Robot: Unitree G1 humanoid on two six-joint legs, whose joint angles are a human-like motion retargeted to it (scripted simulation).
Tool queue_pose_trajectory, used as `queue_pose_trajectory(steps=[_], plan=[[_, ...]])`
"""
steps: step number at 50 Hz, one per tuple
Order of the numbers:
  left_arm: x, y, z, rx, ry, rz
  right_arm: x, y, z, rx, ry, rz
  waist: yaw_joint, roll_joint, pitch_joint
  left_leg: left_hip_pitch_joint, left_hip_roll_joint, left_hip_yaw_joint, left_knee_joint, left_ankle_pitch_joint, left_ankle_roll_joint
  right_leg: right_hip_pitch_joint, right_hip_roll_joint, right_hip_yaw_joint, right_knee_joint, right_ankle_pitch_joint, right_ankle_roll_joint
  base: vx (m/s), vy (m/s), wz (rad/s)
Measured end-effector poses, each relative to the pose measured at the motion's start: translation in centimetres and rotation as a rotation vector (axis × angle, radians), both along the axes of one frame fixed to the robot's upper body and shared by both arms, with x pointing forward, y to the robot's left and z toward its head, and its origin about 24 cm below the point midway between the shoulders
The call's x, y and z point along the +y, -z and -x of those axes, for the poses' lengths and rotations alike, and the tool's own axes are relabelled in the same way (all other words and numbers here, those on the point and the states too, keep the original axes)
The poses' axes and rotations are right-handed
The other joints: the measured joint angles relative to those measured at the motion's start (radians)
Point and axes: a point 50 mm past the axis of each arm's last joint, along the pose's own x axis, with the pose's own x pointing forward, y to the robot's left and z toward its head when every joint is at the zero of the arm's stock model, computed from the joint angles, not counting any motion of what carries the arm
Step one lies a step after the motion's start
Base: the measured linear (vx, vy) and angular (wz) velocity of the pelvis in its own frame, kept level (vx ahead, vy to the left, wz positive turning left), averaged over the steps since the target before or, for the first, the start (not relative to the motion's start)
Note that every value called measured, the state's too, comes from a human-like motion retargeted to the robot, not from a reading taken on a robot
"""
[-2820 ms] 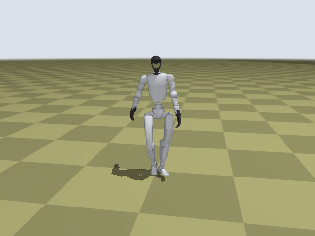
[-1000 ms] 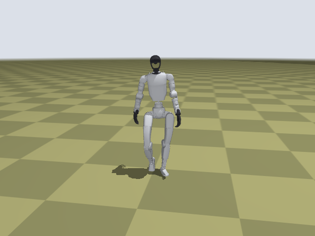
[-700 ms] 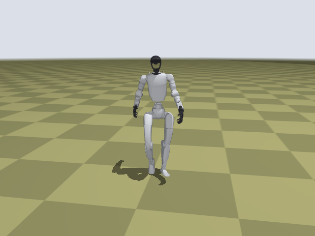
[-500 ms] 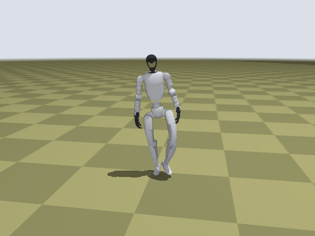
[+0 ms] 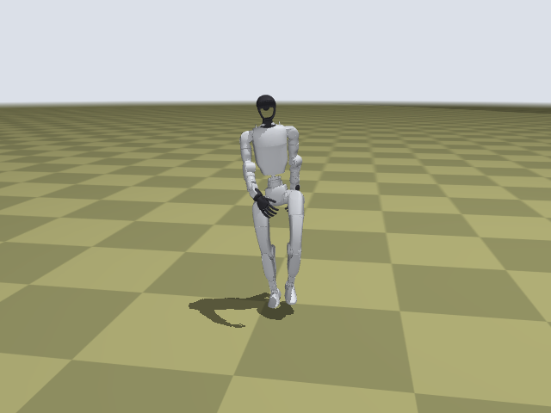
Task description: In place motions
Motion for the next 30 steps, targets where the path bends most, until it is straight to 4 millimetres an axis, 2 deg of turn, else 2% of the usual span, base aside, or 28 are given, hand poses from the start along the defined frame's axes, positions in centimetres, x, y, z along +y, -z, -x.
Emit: queue_pose_trajectory(steps=[2,3,4,5,7,8,9,10,12,13,15,18,20,22,25,28,30], plan=[[1.2,0.3,-1.1,-0.024,0.022,-0.055,-2.7,3.5,5.5,0.182,0.075,0.076,-0.050,0.028,-0.039,0.230,-0.073,-0.110,-0.358,-0.088,-0.008,0.013,0.020,-0.071,0.052,-0.032,0.003,0.54,0.26,1.26],[1.8,0.4,-1.8,-0.037,0.034,-0.086,-4.0,4.9,8.8,0.284,0.120,0.116,-0.085,0.040,-0.065,0.322,-0.080,-0.102,-0.484,-0.194,0.017,0.006,0.029,-0.111,0.092,-0.038,0.001,0.52,0.22,1.71],[2.2,0.5,-2.3,-0.050,0.041,-0.107,-5.3,6.1,12.2,0.388,0.157,0.165,-0.134,0.054,-0.096,0.373,-0.055,-0.038,-0.571,-0.230,0.053,-0.011,0.031,-0.166,0.145,-0.005,-0.005,0.51,0.25,1.97],[2.5,0.6,-2.8,-0.063,0.046,-0.122,-6.6,6.9,15.7,0.494,0.189,0.218,-0.189,0.069,-0.129,0.405,-0.013,0.054,-0.639,-0.231,0.094,-0.034,0.028,-0.228,0.205,0.048,-0.012,0.31,0.23,1.93],[2.7,1.2,-7.2,-0.174,0.056,-0.113,-10.0,7.2,22.0,0.718,0.268,0.397,-0.292,0.121,-0.129,0.360,0.063,-0.035,-0.674,-0.163,0.058,-0.250,0.004,-0.227,0.526,0.292,-0.048,-0.12,0.12,1.74],[3.0,1.3,-10.1,-0.259,0.076,-0.123,-11.5,6.8,23.9,0.797,0.327,0.469,-0.341,0.130,-0.077,0.344,0.055,-0.173,-0.670,-0.149,0.054,-0.338,0.001,-0.199,0.682,0.329,-0.065,-0.51,0.05,1.33],[3.4,1.2,-13.3,-0.358,0.107,-0.138,-12.8,6.3,25.4,0.858,0.403,0.521,-0.357,0.129,-0.018,0.352,0.056,-0.178,-0.675,-0.141,0.061,-0.414,-0.008,-0.169,0.826,0.315,-0.067,-0.68,0.06,0.74],[3.8,0.8,-16.6,-0.463,0.145,-0.156,-14.1,5.8,26.8,0.910,0.487,0.562,-0.358,0.122,0.043,0.370,0.061,-0.117,-0.684,-0.136,0.072,-0.485,-0.021,-0.139,0.964,0.276,-0.061,-0.71,0.09,0.59],[5.0,-0.8,-22.4,-0.671,0.250,-0.170,-15.6,5.0,29.1,0.990,0.640,0.590,-0.427,0.143,0.121,0.367,0.071,-0.178,-0.704,-0.112,0.080,-0.638,-0.050,-0.139,1.194,0.220,-0.034,-0.60,0.09,1.16],[5.7,-1.6,-24.3,-0.746,0.307,-0.176,-15.8,4.7,30.3,1.013,0.703,0.604,-0.471,0.158,0.141,0.357,0.085,-0.202,-0.707,-0.098,0.084,-0.713,-0.054,-0.145,1.287,0.191,-0.023,-0.32,0.05,1.40],[7.0,-2.5,-25.8,-0.811,0.408,-0.203,-15.7,4.2,32.6,1.018,0.802,0.623,-0.562,0.175,0.152,0.345,0.118,-0.179,-0.717,-0.072,0.088,-0.836,-0.044,-0.155,1.407,0.156,0.009,0.04,0.02,1.23],[8.1,-2.3,-24.5,-0.754,0.534,-0.245,-15.3,3.1,36.8,1.057,0.921,0.600,-0.649,0.192,0.089,0.328,0.169,-0.110,-0.734,-0.041,0.071,-0.943,-0.054,-0.189,1.460,0.129,0.032,0.36,-0.07,0.82],[8.4,-1.9,-23.4,-0.715,0.601,-0.250,-14.9,2.4,39.0,1.105,0.987,0.584,-0.648,0.200,0.038,0.315,0.169,-0.104,-0.742,-0.035,0.068,-0.964,-0.073,-0.200,1.445,0.124,0.022,0.30,-0.06,0.09],[8.0,-1.5,-22.5,-0.672,0.671,-0.233,-14.1,2.2,40.2,1.150,1.048,0.563,-0.593,0.186,0.013,0.324,0.153,-0.084,-0.748,-0.041,0.065,-0.920,-0.077,-0.188,1.383,0.125,0.017,0.12,-0.02,-0.47],[7.1,-0.6,-20.2,-0.584,0.703,-0.179,-13.1,2.5,40.0,1.170,1.040,0.538,-0.523,0.172,-0.012,0.345,0.132,-0.061,-0.762,-0.054,0.061,-0.772,-0.062,-0.195,1.216,0.150,0.013,0.05,0.00,-0.80],[6.3,0.3,-17.2,-0.448,0.676,-0.096,-12.5,4.1,36.7,1.135,0.924,0.468,-0.442,0.121,-0.007,0.411,0.087,-0.002,-0.788,-0.071,0.052,-0.582,-0.029,-0.150,1.018,0.175,0.022,0.06,0.01,-1.24],[5.4,0.8,-13.8,-0.349,0.629,-0.019,-12.0,5.1,33.6,1.079,0.800,0.419,-0.403,0.117,-0.040,0.421,0.073,0.019,-0.800,-0.083,0.043,-0.440,0.025,-0.117,0.799,0.201,0.038,0.12,-0.03,-1.16]])
